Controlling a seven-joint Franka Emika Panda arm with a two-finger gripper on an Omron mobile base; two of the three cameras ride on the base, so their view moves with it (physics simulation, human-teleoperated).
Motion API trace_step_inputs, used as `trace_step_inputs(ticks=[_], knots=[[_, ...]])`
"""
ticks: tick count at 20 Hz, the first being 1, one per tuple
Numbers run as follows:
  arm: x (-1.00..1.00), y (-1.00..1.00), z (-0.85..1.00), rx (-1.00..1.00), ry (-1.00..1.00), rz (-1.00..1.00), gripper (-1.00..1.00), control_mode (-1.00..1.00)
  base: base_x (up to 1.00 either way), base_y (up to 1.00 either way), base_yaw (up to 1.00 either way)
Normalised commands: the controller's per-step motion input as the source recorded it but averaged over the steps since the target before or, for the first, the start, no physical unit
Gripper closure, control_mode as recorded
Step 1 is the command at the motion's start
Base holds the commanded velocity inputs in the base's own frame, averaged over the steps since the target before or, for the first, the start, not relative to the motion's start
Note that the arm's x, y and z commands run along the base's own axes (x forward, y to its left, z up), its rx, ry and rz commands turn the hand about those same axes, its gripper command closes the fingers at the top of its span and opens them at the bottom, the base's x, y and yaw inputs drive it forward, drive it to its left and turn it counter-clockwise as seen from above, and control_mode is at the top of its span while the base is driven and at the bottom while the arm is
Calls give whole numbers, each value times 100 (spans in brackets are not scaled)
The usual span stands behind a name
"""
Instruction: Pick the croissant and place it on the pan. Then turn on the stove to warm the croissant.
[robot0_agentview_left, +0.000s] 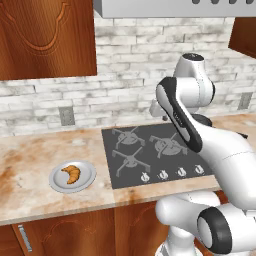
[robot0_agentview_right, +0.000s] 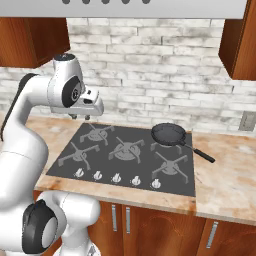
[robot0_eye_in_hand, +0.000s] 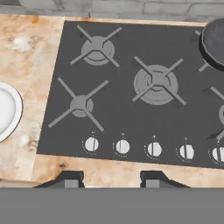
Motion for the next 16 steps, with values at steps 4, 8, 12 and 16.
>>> trace_step_inputs(ticks=[4, 8, 12, 16], knots=[[-8, 10, 0, -1, -9, 0, -100, -100, 0, 0, 0], [-16, 33, 0, 0, -1, 0, -100, -100, 0, 0, 0], [-19, 43, -4, 0, 0, 0, -100, -100, 0, 0, 0], [-16, 50, -7, 0, 0, 0, -100, -100, 0, 0, 0]])
